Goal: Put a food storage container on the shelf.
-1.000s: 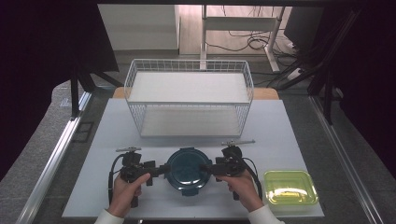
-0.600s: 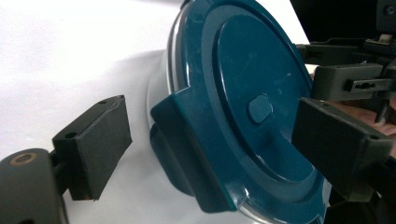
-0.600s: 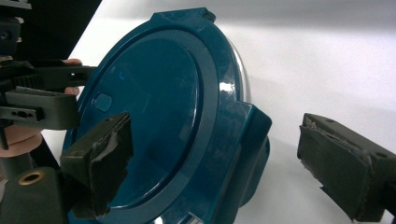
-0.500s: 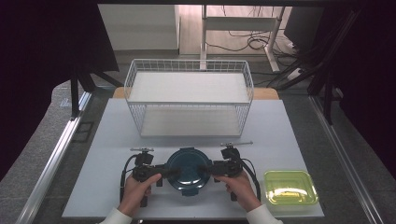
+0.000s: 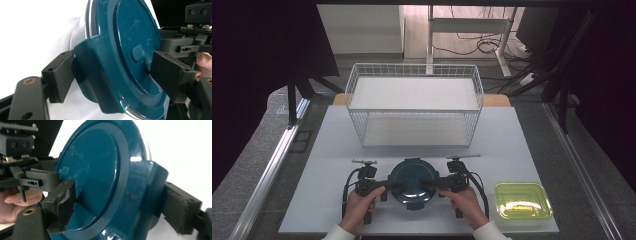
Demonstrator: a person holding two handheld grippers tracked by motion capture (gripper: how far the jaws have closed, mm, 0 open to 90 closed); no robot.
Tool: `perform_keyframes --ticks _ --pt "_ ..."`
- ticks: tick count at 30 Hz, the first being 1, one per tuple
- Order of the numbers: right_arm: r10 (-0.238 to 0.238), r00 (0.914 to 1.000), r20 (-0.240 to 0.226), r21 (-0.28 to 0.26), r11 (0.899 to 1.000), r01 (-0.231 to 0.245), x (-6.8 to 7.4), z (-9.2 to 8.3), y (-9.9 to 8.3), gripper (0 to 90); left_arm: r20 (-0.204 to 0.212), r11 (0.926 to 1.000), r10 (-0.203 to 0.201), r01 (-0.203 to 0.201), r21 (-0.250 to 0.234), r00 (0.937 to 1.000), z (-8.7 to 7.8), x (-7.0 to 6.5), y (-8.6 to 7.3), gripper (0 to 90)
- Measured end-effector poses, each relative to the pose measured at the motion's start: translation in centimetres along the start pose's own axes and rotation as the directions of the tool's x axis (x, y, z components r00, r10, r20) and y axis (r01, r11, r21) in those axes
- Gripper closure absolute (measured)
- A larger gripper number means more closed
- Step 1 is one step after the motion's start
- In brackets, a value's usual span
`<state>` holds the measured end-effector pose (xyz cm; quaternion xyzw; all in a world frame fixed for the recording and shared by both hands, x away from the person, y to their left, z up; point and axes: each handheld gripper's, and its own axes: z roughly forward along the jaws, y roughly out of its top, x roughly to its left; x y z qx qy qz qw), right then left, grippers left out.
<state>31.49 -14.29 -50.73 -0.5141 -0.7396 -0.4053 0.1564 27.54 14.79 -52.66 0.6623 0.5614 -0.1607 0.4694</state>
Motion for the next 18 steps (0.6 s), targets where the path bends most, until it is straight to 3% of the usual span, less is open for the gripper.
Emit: perform_keyframes --ticks 4,11,18 --pt "0.017 0.9998 -0.009 -0.001 1.000 -0.017 -0.2 -0.2 0.1 22.7 -0.028 0.9999 -0.001 0.000 -0.010 0.9996 -0.2 -0.5 -0.2 24.3" --pt "0.013 0.9999 0.006 -0.024 1.000 -0.013 0.3 -0.7 -0.1 27.1 -0.024 0.9990 -0.031 0.030 -0.034 0.9992 -0.7 -0.6 -0.5 28.4" --pt "0.009 0.9997 0.021 -0.048 0.999 -0.008 0.9 -1.3 -0.6 29.9 -0.045 0.9982 -0.019 0.016 -0.058 0.9988 -1.0 -1.4 -0.9 30.4"
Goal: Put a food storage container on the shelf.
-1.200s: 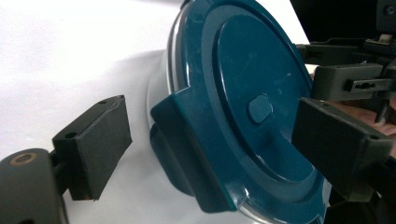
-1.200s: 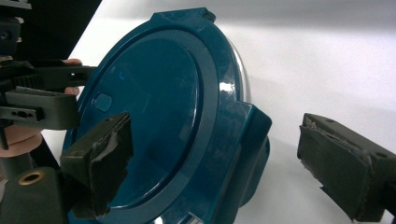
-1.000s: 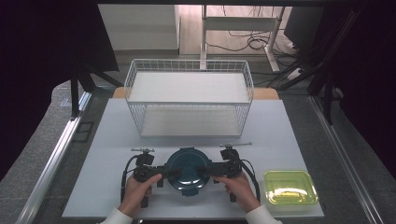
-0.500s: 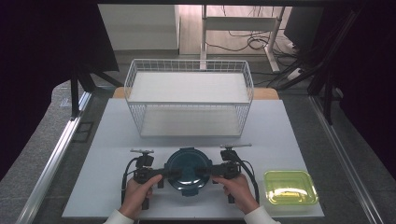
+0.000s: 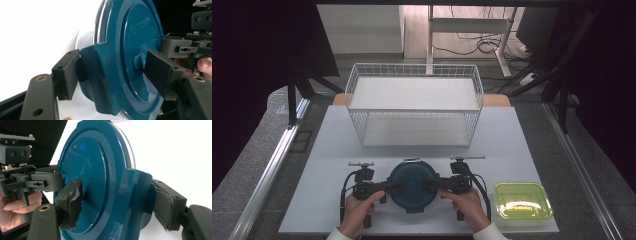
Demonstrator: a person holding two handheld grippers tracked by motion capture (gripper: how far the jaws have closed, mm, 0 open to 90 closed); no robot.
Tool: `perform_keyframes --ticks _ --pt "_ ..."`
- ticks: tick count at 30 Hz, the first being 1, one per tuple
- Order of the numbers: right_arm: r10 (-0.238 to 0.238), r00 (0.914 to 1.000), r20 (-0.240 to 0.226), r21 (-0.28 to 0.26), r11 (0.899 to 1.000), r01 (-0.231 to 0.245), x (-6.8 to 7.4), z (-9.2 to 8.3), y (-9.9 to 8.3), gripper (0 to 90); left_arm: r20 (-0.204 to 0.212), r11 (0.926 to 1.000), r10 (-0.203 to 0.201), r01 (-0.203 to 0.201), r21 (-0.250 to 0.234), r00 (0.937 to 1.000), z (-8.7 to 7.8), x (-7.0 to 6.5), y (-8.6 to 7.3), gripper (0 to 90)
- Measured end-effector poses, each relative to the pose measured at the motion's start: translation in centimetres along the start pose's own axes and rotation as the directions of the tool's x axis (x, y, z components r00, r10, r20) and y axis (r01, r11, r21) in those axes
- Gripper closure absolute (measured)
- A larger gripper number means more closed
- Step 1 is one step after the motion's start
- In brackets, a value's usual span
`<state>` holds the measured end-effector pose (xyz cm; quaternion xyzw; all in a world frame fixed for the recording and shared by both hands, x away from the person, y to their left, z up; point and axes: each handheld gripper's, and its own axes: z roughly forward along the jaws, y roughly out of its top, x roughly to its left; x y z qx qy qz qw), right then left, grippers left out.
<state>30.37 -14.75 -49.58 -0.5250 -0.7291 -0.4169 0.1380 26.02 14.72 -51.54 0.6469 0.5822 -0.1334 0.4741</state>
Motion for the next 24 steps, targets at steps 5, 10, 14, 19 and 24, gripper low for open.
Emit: perform_keyframes --ticks 5,10,14,19,24 --pt "0.000 1.0000 0.001 -0.004 1.000 0.000 0.12 -0.23 -0.09 30.9 -0.004 0.9999 -0.006 0.006 -0.009 1.0000 -0.14 -0.19 -0.06 31.7" --pt "-0.006 1.0000 0.006 -0.021 1.000 0.006 0.30 -0.47 -0.11 32.0 -0.008 0.9999 0.006 -0.006 -0.013 0.9999 -0.34 -0.52 -0.07 32.8" --pt "-0.012 0.9999 0.011 -0.031 0.999 0.012 0.45 -0.67 -0.04 32.5 -0.015 0.9997 0.017 -0.017 -0.016 0.9998 -0.40 -0.68 -0.03 34.0" --pt "-0.005 0.9999 0.013 -0.041 0.999 0.005 0.48 -0.73 -0.01 32.6 -0.022 0.9995 0.026 -0.027 -0.017 0.9994 -0.40 -0.93 0.02 34.1" --pt "-0.010 0.9997 0.023 -0.056 0.998 0.011 0.65 -0.88 0.02 32.6 -0.021 0.9993 0.035 -0.035 -0.011 0.9992 -0.33 -1.00 0.16 34.1"
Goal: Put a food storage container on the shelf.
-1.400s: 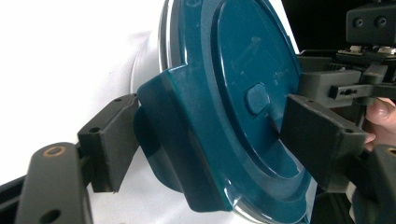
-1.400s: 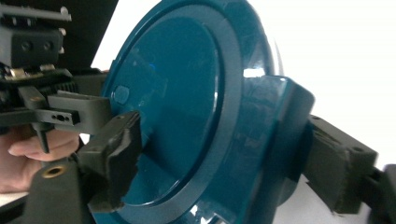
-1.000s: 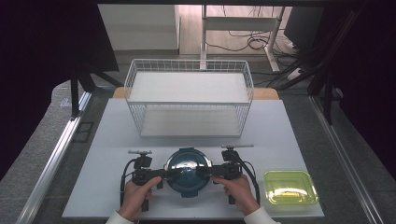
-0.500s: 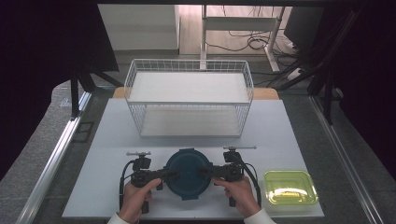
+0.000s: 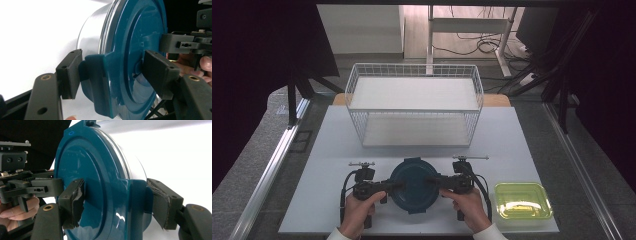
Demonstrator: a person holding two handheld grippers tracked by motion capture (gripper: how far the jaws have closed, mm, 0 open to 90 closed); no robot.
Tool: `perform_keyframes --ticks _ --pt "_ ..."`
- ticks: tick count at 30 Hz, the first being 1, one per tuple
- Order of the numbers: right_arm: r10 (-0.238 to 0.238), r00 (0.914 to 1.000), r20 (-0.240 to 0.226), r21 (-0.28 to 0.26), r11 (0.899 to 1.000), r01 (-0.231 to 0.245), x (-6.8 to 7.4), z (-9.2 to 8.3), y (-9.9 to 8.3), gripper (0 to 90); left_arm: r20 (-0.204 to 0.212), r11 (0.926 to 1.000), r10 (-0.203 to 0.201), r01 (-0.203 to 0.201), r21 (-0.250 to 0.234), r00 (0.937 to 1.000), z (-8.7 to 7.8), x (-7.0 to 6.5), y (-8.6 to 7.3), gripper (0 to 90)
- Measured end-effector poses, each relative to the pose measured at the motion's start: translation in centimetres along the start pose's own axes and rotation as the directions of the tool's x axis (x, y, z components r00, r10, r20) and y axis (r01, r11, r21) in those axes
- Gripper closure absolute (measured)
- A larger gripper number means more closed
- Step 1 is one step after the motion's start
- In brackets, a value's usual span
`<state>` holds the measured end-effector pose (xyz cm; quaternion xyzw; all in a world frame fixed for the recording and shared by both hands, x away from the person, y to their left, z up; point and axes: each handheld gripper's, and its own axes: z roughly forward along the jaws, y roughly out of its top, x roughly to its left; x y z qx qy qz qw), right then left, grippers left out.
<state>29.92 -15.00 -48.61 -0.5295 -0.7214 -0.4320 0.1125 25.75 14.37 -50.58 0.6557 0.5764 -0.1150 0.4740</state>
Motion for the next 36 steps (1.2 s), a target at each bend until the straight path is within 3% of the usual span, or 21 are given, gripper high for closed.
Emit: perform_keyframes --ticks 5,9,17,26,36 --pt "0.002 0.9999 0.012 -0.002 1.000 -0.002 0.3 0.0 0.1 32.6 0.006 1.0000 -0.005 0.005 -0.004 1.0000 -0.2 0.1 0.2 33.9" --pt "-0.023 0.9995 0.020 -0.011 1.000 0.024 0.8 -0.1 0.4 32.7 0.009 0.9999 0.002 -0.002 -0.012 1.0000 -0.4 -0.1 0.6 33.8" --pt "-0.011 0.9998 0.016 -0.044 0.999 0.012 1.2 -0.8 1.0 33.3 0.009 0.9996 0.023 -0.023 -0.017 0.9997 -0.8 -0.7 1.7 33.9" --pt "-0.006 1.0000 -0.003 -0.092 0.996 0.006 2.0 -1.1 2.1 33.7 -0.003 0.9984 0.050 -0.050 -0.025 0.9987 -1.9 -1.5 3.6 33.9" --pt "-0.021 0.9997 -0.009 -0.108 0.994 0.020 3.3 -1.3 3.6 33.9 -0.008 0.9958 0.075 -0.075 -0.053 0.9972 -3.3 -2.0 5.6 34.1"
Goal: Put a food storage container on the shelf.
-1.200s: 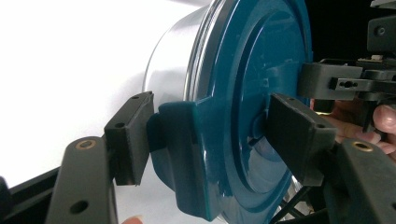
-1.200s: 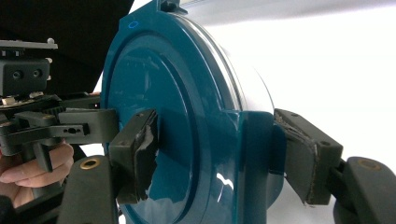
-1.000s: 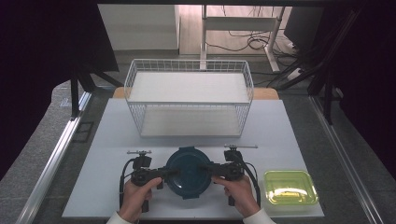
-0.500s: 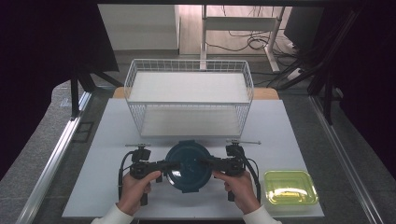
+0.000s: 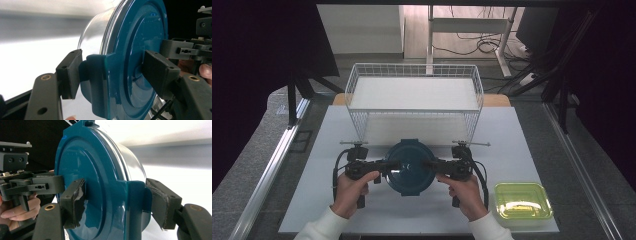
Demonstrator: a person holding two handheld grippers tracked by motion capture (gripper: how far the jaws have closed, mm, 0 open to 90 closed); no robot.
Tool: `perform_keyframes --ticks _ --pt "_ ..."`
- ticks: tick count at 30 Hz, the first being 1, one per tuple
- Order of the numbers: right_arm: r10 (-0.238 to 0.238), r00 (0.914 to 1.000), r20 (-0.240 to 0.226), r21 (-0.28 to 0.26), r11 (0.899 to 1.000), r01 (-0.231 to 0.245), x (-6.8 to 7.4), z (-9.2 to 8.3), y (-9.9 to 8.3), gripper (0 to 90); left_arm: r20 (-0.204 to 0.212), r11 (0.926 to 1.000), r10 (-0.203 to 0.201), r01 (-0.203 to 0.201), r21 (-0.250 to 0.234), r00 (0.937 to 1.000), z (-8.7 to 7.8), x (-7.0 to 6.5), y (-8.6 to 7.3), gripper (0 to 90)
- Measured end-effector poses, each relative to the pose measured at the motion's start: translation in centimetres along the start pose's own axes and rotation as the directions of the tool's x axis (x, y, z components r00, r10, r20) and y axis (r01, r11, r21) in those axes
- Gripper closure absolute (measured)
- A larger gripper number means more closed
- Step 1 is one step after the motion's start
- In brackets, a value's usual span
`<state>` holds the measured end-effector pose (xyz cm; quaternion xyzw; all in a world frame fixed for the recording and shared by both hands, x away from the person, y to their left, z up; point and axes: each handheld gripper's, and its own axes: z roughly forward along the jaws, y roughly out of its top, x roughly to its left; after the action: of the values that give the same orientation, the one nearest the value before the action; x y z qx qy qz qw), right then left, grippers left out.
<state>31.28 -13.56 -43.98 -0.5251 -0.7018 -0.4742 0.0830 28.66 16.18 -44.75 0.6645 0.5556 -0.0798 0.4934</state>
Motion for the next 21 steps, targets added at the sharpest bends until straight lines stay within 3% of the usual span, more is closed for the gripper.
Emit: perform_keyframes --ticks 21 --pt "-0.060 0.9982 0.009 -0.054 0.997 0.060 2.8 -1.2 3.6 34.0 0.017 0.9975 0.046 -0.045 -0.055 0.9988 -2.0 -1.6 3.7 34.3"
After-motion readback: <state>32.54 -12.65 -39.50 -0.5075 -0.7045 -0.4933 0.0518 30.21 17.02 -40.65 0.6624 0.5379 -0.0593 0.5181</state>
